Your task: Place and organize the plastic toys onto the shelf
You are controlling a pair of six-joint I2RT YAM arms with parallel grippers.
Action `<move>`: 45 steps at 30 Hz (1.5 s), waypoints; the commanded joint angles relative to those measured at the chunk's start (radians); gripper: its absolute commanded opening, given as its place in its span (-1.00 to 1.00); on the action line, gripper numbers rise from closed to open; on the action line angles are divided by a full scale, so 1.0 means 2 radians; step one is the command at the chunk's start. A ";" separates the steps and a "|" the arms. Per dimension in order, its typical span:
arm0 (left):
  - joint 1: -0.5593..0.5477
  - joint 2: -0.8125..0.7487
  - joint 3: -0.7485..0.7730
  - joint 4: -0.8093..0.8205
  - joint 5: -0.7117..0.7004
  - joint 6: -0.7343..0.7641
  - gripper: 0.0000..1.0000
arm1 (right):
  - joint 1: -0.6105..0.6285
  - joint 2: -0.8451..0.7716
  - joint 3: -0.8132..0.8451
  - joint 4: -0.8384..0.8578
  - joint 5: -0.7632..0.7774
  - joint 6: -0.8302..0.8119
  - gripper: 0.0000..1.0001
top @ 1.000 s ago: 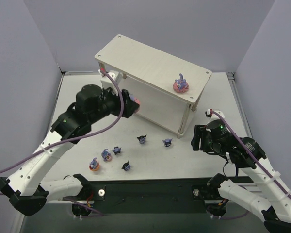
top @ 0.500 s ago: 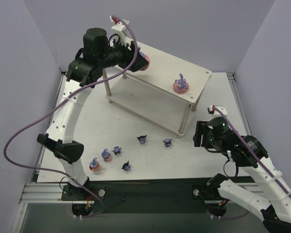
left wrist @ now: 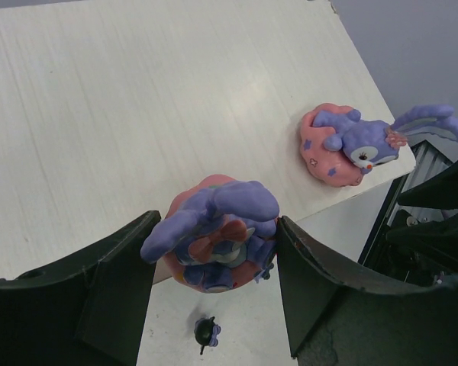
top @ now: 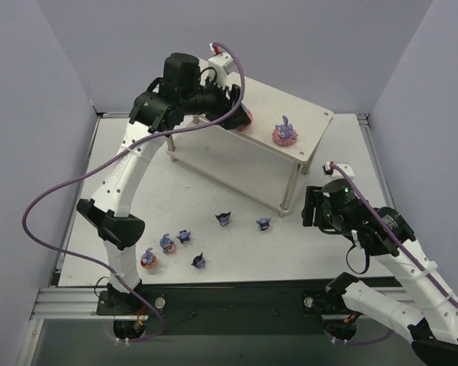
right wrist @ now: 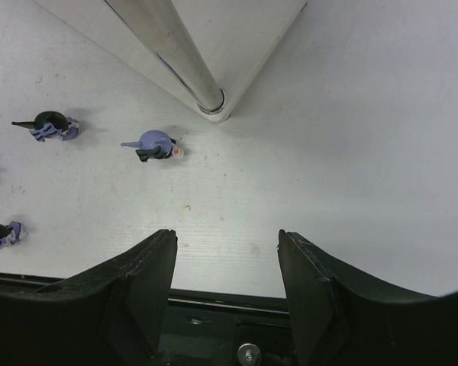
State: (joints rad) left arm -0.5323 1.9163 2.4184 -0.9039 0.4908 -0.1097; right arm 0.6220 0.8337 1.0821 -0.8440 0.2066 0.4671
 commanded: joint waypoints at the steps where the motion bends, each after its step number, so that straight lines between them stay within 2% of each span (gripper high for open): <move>1: -0.016 -0.006 0.012 0.006 -0.019 0.023 -1.00 | -0.003 -0.003 -0.001 0.002 0.006 0.003 0.12; 13: -0.051 0.026 0.052 -0.012 -0.097 0.074 -0.97 | -0.003 -0.009 -0.004 0.002 -0.004 0.003 0.12; 19: -0.053 0.037 0.059 -0.004 -0.107 0.088 -0.95 | -0.003 -0.007 -0.003 0.002 -0.008 0.001 0.12; 26: -0.056 0.044 0.060 -0.007 -0.115 0.099 -0.83 | -0.003 -0.008 -0.009 0.002 -0.010 0.003 0.12; 33: -0.055 0.046 0.062 0.003 -0.110 0.098 -0.49 | -0.003 -0.002 -0.005 0.005 -0.009 0.000 0.12; 34: -0.055 0.047 0.062 0.002 -0.110 0.098 -0.33 | -0.002 0.000 -0.004 0.005 -0.009 0.001 0.12; 36: -0.055 0.049 0.062 0.005 -0.112 0.098 -0.20 | -0.003 0.001 -0.003 0.005 -0.010 0.001 0.12; 38: -0.055 0.049 0.062 0.011 -0.116 0.094 0.05 | -0.003 0.003 -0.004 0.006 -0.010 0.000 0.12; 45: -0.049 0.041 0.061 0.041 -0.132 0.077 0.39 | -0.003 0.013 -0.004 0.010 -0.017 0.006 0.12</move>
State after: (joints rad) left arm -0.6411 1.9984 2.5050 -0.9058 0.2607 0.0593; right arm 0.6220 0.8433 1.0714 -0.8307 0.1776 0.4706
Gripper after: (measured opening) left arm 0.682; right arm 0.562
